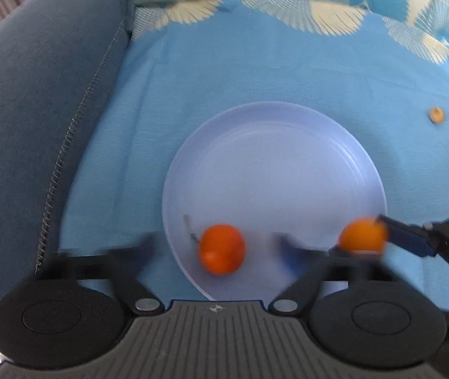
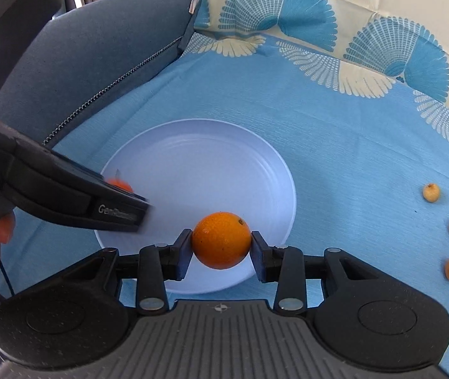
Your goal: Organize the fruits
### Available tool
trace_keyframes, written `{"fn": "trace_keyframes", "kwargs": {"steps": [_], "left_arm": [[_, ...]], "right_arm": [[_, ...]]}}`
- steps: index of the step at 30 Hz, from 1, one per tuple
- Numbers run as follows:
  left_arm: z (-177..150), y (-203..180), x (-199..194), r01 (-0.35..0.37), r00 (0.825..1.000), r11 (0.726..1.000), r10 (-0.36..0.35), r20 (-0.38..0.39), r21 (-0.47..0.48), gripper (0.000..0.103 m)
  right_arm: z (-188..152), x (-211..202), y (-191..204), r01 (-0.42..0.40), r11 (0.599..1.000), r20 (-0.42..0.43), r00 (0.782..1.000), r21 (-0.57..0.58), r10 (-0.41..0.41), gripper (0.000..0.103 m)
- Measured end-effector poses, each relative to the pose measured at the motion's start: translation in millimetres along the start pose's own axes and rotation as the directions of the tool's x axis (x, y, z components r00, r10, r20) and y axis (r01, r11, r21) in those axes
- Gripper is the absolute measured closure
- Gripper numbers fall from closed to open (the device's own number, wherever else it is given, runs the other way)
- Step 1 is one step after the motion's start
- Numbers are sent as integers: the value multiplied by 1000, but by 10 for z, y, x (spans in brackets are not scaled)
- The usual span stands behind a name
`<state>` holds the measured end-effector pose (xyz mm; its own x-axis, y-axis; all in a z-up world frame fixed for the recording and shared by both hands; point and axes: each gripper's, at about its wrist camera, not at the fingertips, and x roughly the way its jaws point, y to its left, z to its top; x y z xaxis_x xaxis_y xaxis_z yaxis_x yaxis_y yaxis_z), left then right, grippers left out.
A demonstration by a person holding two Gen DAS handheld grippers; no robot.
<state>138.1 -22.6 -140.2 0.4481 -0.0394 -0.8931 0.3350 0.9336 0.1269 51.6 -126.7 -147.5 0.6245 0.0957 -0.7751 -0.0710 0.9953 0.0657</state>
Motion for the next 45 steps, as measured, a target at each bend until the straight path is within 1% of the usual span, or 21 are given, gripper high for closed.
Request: {"fn": "trace_keyframes", "kwargs": {"steps": [2,3,4,5,7,10,13,15,18,21,28,35,39,45], "left_arm": [[-1,28,-123,5,999,1000,-5,49,-1,1],[5,38,-189,5,999,1000,-5,53,0,1],[0,48,-267,0,998,1000,0,57,-8,1],[-21,62,-345,-2,998,1000,3,65,-19,0],[-98,86,-515,-4,998,999,7,68,-46,0],[-320,125,-783,6,998,996,-1,57,-86,0],[-590,153,-1017,9,999,993,-3,48,-117,0],[-761,167,-1185,-5,999,991,11,48,-132,0],[-989,189,-1387,-4,998,988,13,60,-155,0],[-1129,185,-1543,-13,996,990,25,88,-139,0],[-1278,162,-1812,-7,987,992,27,157,-127,0],[-1370,120,-2013,-8,979,994,30,201,-109,0],[-1367,151,-2058,-10,977,993,36,212,-121,0],[-1371,175,-2077,-11,976,992,39,213,-128,0]], "right_arm": [[32,-14,6,2,1000,7,1000,-2,-2,46],[46,-54,4,10,1000,22,1000,-4,-10,31],[55,-114,0,21,1000,41,999,-6,-21,22],[57,-190,-2,34,999,58,998,-9,-33,19],[45,-348,-20,43,999,65,997,-12,-42,14],[-60,-654,-55,52,998,70,996,19,-54,8],[-244,-969,-15,55,998,74,996,40,-57,7],[-359,-1155,62,73,996,85,993,55,-78,6],[-489,-1403,181,95,992,122,987,78,-104,4],[-584,-1616,273,123,989,165,977,83,-136,4],[-716,-1965,352,136,987,223,963,89,-152,1],[-820,-2141,418,137,987,252,955,82,-153,1],[-835,-2209,431,140,987,272,949,82,-157,1],[-851,-2251,443,137,988,279,948,73,-153,1]]}}
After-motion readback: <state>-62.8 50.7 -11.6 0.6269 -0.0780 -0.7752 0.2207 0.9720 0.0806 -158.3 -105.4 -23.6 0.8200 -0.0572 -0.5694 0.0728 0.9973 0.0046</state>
